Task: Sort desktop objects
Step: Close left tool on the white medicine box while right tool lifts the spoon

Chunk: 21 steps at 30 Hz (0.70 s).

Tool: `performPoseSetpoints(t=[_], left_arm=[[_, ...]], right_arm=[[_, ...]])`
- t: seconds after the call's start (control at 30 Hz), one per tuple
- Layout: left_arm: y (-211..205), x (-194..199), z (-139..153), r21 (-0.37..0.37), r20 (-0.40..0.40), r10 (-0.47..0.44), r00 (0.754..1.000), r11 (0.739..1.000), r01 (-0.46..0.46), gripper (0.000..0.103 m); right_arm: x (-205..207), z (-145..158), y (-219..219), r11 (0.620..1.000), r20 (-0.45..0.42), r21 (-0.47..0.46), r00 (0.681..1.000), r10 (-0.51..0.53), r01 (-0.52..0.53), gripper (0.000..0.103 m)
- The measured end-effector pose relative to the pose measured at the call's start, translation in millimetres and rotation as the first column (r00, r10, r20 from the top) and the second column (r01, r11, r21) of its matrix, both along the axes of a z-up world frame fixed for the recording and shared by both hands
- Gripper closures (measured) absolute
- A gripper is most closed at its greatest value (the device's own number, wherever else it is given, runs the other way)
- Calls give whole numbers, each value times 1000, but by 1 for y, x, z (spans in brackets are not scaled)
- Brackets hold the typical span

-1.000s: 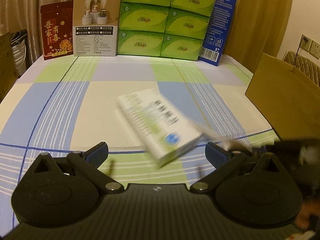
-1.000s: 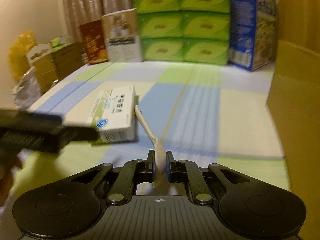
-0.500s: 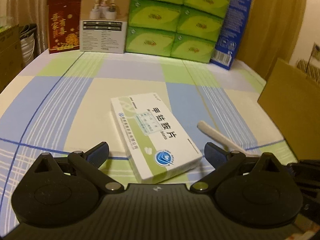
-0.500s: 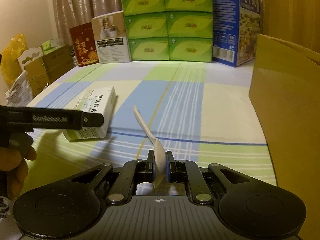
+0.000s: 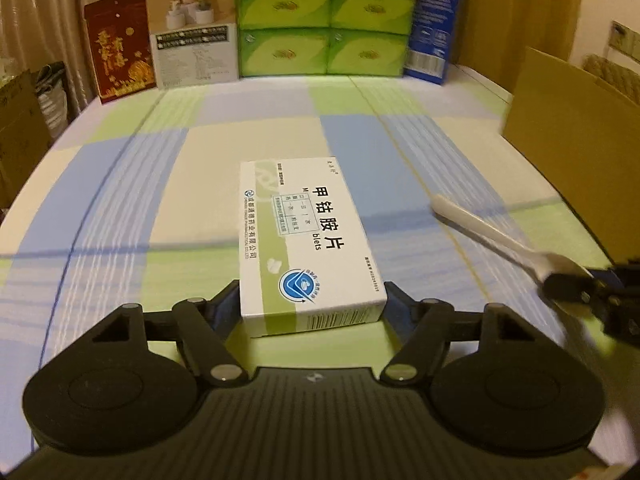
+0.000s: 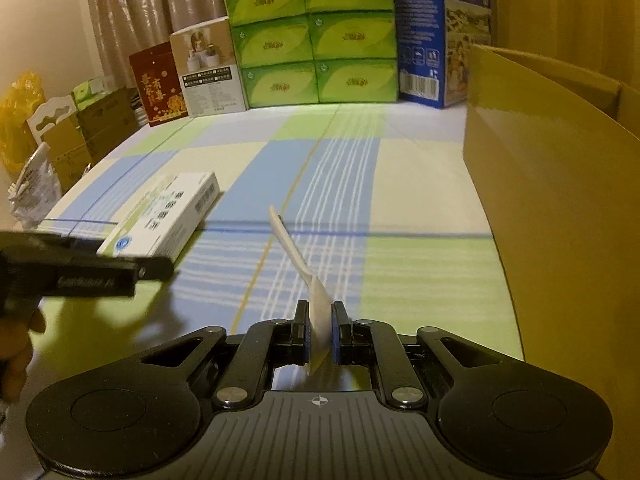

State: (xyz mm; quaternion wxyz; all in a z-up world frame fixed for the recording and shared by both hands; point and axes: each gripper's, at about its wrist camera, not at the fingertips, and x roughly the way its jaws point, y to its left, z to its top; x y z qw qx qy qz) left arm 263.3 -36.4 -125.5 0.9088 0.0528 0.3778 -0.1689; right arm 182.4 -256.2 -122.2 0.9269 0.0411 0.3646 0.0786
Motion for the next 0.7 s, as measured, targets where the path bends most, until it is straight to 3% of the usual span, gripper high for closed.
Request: performPoseSetpoints(t=[0.3,0.47,0.7], left_arm=[[9,-80,6,-17,-12,-11,1000,1000,10,33],[10,-71,9,-52,11,12,1000,999,-12,27],[6,-47,4,-65,-2,44,999,997,-44,26]], right_arm=[[-42,8,-9,996,-62,75,997,-43,47,96],[-48,12,-9,998,-43,38,998,-43,45,96],[-42,9,-5,999,-22,14,999,-38,38,96]])
